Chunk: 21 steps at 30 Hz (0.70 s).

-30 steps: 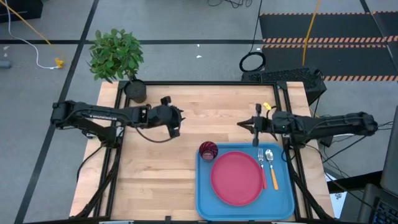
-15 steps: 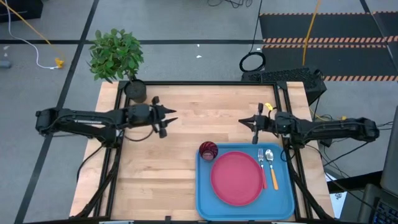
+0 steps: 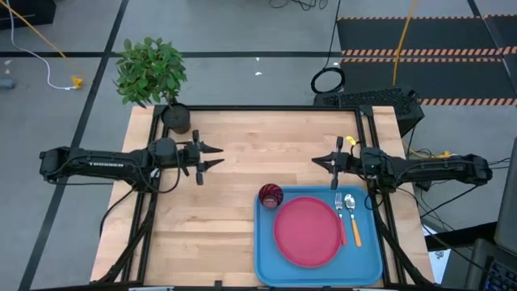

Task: Pick and place plate/cup/fork/spoon on tray
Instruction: Return to Home Position

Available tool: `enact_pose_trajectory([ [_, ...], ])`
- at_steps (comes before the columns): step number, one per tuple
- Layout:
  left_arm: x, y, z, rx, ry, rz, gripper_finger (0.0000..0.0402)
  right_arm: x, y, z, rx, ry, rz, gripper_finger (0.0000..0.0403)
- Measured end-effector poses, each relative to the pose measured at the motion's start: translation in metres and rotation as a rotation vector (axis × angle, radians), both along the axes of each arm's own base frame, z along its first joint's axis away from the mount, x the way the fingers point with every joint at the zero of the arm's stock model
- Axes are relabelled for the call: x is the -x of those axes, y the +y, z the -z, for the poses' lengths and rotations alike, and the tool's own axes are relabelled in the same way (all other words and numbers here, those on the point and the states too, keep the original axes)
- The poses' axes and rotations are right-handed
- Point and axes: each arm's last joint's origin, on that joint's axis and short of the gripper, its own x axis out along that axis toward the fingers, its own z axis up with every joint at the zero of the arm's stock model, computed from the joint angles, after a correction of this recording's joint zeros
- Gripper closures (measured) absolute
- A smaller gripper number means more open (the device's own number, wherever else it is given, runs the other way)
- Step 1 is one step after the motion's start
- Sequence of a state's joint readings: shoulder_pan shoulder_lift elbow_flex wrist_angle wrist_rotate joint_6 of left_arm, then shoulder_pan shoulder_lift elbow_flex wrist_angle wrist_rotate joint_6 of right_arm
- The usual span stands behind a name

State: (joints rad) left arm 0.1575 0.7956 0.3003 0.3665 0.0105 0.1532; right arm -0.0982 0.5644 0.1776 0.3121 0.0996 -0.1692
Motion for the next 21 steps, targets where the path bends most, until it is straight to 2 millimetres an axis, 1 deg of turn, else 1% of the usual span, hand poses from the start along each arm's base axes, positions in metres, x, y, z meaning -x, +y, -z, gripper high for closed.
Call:
enact_pose_trajectory([
  [5,0.001,-0.004,0.007,0.049,0.013,0.013,0.0250,0.004,0.009,0.018,-0.031,-0.028,-0.060,0.0403],
  [6,0.001,-0.005,0.008,0.056,0.016,0.021,0.0250,0.005,0.011,0.019,-0.030,-0.049,-0.073,0.0403],
  [10,0.001,-0.013,0.011,0.067,0.028,0.062,0.0250,0.006,0.016,0.009,-0.023,-0.164,-0.117,0.0403],
  [14,0.001,-0.019,0.011,0.071,0.035,0.084,0.0250,0.007,0.020,0.009,-0.021,-0.159,-0.147,0.0403],
  [21,0.001,-0.021,0.014,0.074,0.060,0.056,0.0250,0.013,0.023,0.000,0.030,-0.243,-0.179,0.0403],
])
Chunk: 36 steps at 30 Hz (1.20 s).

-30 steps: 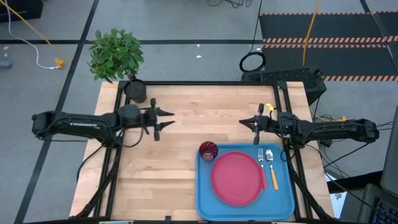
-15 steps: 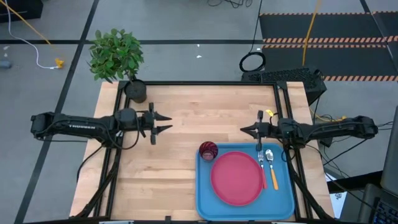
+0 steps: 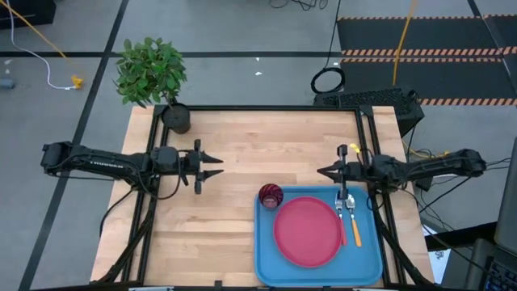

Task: Pick and place plate/cup/fork/spoon on tray
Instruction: Return to Home Position

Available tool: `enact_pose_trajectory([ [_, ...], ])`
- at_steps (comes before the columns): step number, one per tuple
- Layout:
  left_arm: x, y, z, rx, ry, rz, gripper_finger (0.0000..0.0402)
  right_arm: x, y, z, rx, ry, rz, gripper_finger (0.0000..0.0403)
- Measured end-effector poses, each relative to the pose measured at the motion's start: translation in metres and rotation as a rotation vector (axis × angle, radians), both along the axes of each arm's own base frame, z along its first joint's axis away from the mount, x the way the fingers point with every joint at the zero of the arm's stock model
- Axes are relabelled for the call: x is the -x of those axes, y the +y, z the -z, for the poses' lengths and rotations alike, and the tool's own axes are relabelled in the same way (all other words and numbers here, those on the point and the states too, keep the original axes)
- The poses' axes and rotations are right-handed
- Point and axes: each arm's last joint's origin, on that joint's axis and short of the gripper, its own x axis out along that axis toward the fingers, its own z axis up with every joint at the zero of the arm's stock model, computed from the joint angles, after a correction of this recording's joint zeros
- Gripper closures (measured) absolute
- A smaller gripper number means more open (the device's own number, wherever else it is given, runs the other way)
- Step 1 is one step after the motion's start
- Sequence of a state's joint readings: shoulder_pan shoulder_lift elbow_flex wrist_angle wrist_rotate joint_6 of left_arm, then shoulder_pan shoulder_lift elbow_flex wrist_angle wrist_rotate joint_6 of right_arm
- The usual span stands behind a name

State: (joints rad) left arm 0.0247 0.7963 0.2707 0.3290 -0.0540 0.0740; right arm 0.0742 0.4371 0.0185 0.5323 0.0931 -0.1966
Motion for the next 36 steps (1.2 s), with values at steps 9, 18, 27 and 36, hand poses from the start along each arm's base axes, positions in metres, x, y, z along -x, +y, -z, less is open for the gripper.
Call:
enact_pose_trajectory([
  [9,-0.001,-0.004,-0.004,0.051,-0.046,0.013,0.0250,0.014,-0.001,-0.005,0.009,-0.050,-0.017,0.0403],
  [18,-0.001,-0.004,-0.003,0.042,-0.034,0.000,0.0250,0.027,-0.002,-0.001,0.022,-0.029,-0.015,0.0403],
  [27,-0.001,-0.003,-0.003,0.051,-0.035,-0.011,0.0250,0.029,-0.002,-0.001,0.034,-0.036,-0.016,0.0403],
  [36,0.003,-0.003,-0.006,0.053,-0.049,-0.011,0.0250,0.029,-0.002,0.004,0.033,0.015,-0.019,0.0403],
])
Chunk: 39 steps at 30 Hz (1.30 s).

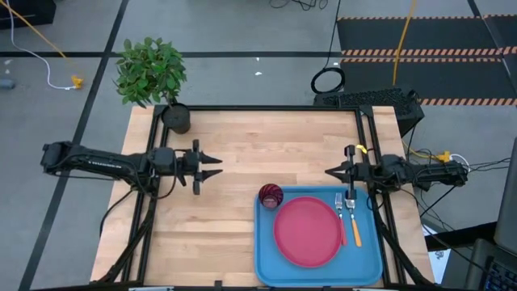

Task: Pick and place plate/cup/fork/spoon on tray
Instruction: Return to Home Position

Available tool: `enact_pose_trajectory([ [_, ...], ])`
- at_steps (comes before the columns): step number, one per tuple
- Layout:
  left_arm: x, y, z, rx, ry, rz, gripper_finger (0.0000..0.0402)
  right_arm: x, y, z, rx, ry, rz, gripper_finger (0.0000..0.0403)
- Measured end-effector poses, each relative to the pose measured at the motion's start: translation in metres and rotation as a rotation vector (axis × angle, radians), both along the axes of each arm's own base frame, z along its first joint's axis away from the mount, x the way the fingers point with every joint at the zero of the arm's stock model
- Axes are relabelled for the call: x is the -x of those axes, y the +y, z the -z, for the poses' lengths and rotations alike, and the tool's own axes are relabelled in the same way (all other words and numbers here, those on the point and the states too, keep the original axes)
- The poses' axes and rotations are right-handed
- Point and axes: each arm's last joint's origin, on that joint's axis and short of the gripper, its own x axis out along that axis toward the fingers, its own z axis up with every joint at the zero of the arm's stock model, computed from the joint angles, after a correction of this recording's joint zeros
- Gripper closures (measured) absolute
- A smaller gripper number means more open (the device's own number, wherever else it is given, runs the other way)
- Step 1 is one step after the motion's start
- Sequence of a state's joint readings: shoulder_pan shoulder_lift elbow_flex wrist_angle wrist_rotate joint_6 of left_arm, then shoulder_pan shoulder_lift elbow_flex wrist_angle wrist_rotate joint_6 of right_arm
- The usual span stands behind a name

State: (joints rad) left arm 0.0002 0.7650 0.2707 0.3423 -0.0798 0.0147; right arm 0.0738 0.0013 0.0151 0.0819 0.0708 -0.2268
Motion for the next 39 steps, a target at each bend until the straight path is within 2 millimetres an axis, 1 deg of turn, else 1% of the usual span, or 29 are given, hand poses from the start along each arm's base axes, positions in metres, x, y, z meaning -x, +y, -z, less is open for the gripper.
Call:
enact_pose_trajectory([
  [8,0.017,0.000,-0.012,-0.008,-0.053,0.006,0.0250,0.000,0.000,0.004,0.005,0.041,0.002,0.0403],
  [12,0.022,0.000,-0.012,-0.007,-0.049,0.007,0.0250,0.000,0.000,0.004,0.011,0.046,0.003,0.0403],
  [17,0.025,0.000,-0.008,-0.027,-0.012,0.013,0.0250,-0.002,0.000,0.006,0.006,0.069,0.003,0.0403],
  [25,0.040,-0.001,0.010,-0.053,-0.107,0.044,0.0252,-0.003,0.000,0.008,0.002,0.092,0.004,0.0403],
  [28,0.044,-0.001,0.015,-0.076,-0.121,0.053,0.0278,-0.003,0.000,0.008,0.002,0.092,0.004,0.0403],
  [34,0.048,-0.002,0.021,-0.112,-0.121,0.060,0.0383,-0.003,0.000,0.008,0.002,0.092,0.005,0.0403],
  [36,0.048,-0.002,0.024,-0.117,-0.092,0.066,0.0393,-0.003,0.000,0.008,0.002,0.092,0.005,0.0403],
  [39,0.048,-0.002,0.027,-0.110,-0.065,0.067,0.0389,-0.003,0.000,0.008,0.002,0.092,0.005,0.0403],
])
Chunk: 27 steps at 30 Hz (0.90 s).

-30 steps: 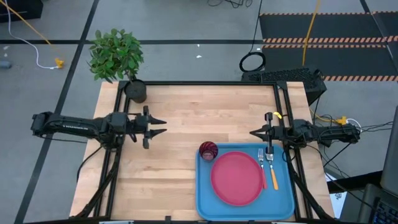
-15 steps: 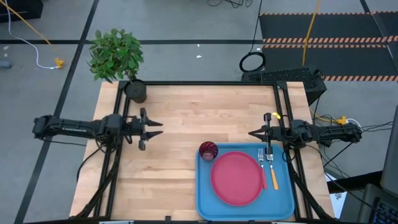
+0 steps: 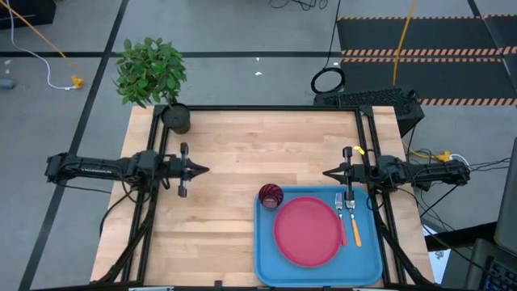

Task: Pick and place plate/cup/fork/spoon on tray
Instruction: Return to Home Position

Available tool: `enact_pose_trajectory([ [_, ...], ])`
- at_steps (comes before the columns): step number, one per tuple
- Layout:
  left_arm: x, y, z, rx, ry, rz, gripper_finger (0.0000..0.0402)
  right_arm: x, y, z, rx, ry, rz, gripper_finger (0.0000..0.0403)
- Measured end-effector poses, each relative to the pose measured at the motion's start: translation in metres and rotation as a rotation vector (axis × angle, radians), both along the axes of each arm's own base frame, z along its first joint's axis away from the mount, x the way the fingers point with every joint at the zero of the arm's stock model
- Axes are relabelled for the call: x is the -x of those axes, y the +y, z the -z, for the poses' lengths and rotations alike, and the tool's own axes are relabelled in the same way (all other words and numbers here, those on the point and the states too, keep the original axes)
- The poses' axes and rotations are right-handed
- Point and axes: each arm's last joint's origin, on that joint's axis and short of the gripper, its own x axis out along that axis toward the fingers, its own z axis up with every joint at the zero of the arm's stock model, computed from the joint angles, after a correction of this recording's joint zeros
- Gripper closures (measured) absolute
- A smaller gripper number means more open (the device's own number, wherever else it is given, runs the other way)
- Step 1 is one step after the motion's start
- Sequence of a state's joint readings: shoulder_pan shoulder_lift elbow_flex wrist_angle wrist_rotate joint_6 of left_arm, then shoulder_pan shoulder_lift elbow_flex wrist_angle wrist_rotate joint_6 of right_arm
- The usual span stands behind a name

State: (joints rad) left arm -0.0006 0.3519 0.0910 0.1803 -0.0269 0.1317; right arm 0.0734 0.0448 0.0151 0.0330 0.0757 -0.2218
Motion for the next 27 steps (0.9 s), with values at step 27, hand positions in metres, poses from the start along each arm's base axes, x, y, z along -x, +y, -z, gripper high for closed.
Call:
enact_pose_trajectory([
  [27,0.013,-0.009,0.012,0.084,-0.094,0.061,0.0394,0.000,0.000,0.000,0.000,-0.001,0.001,0.0403],
])
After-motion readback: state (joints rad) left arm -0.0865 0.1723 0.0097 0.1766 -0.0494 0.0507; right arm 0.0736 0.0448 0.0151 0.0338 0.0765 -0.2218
